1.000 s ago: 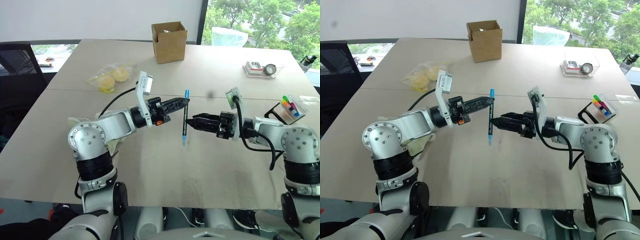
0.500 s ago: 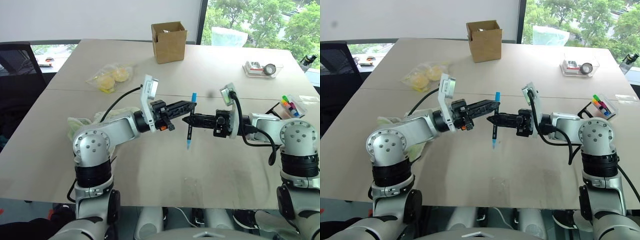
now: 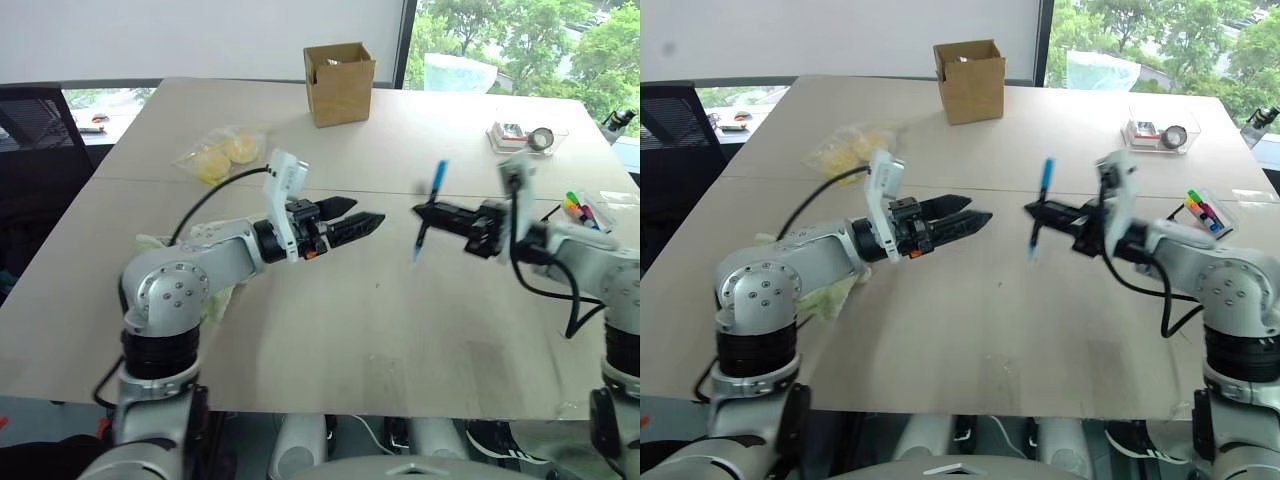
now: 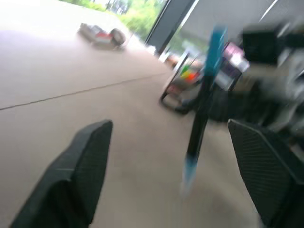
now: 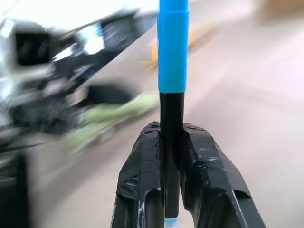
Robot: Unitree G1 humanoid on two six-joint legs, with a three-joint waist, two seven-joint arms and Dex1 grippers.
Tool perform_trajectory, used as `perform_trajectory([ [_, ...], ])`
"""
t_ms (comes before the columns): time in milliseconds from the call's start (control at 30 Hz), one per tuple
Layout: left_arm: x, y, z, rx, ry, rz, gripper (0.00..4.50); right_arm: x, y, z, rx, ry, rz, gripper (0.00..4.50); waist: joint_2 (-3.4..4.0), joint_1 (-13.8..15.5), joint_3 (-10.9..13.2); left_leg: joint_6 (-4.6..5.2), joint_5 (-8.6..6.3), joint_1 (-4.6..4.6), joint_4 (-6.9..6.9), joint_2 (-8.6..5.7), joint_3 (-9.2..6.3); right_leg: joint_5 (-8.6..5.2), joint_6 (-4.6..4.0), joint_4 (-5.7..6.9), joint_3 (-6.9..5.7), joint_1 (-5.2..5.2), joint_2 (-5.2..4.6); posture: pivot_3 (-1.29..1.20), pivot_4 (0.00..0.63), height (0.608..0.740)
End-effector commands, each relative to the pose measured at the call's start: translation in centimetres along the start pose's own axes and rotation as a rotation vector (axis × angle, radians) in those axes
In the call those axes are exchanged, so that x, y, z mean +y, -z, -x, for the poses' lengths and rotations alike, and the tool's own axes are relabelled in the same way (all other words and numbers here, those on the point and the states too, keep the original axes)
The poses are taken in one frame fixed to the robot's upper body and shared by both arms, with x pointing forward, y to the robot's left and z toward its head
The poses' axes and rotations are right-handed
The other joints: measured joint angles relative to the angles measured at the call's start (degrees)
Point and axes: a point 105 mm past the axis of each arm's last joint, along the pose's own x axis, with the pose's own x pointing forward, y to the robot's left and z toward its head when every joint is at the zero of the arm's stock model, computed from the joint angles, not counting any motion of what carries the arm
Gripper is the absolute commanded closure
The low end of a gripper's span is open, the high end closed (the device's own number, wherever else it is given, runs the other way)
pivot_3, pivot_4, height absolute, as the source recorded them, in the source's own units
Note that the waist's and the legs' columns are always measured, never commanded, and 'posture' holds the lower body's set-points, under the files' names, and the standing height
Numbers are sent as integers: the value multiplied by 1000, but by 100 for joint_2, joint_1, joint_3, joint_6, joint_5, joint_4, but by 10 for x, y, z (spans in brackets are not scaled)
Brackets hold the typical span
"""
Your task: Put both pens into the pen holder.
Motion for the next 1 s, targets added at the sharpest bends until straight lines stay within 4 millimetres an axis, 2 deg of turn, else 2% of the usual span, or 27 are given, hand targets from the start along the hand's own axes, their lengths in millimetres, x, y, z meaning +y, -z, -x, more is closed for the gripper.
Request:
perform_trajectory([
  [33,-24,1,-4,20,138,-177,781,-39,-61,27,-143,340,413,4500,8,0,5,0,0,-3,-3,-1,6,-1,0,-2,2,-6,-2,0,150,740],
  [67,-24,-1,-6,18,154,-187,781,-57,-73,36,-143,480,543,4500,12,2,7,1,-1,-2,-2,-1,9,-7,-8,-1,2,-7,-4,0,150,740],
  [133,-25,-5,-7,-5,183,-214,781,-73,-83,47,-135,613,695,4500,11,-2,7,0,-1,-1,-5,-1,14,-18,-16,-2,3,-12,-6,0,150,740],
  [233,-29,-7,-10,-22,228,-263,781,-93,-88,61,-139,744,797,4500,11,-5,7,-3,1,-1,-8,5,13,-18,-13,-3,7,-11,-6,0,150,740],
  [300,-28,-7,-13,-27,232,-283,781,-103,-88,68,-130,804,859,4500,12,-7,8,-22,13,0,-10,6,16,-18,-10,-2,9,-12,2,0,150,740],
  [400,-26,-7,-15,-44,224,-285,781,-112,-81,72,-122,824,843,4500,13,-10,9,-23,14,1,-11,6,22,-10,14,-2,15,-12,4,0,150,740],
  [467,-25,-6,-15,-48,218,-308,781,-120,-70,78,-89,845,861,4500,13,-11,9,-23,14,1,-10,6,24,-10,16,-3,19,-12,4,0,150,740],
  [533,-27,-4,-14,-48,229,-316,781,-124,-61,85,-72,852,864,4500,13,0,9,-23,14,2,-10,6,23,-13,20,-3,18,-11,4,0,150,740],
  [800,-28,-4,-13,-58,228,-305,781,-121,-46,96,-66,851,814,4500,20,-7,12,-23,14,5,-9,5,23,-15,24,1,23,-9,5,0,150,740],
  [1000,-29,-4,-13,-63,233,-301,781,-122,-34,99,-48,846,786,4500,20,-8,12,-23,14,7,-7,5,23,-15,25,1,26,-7,7,0,150,740],
])
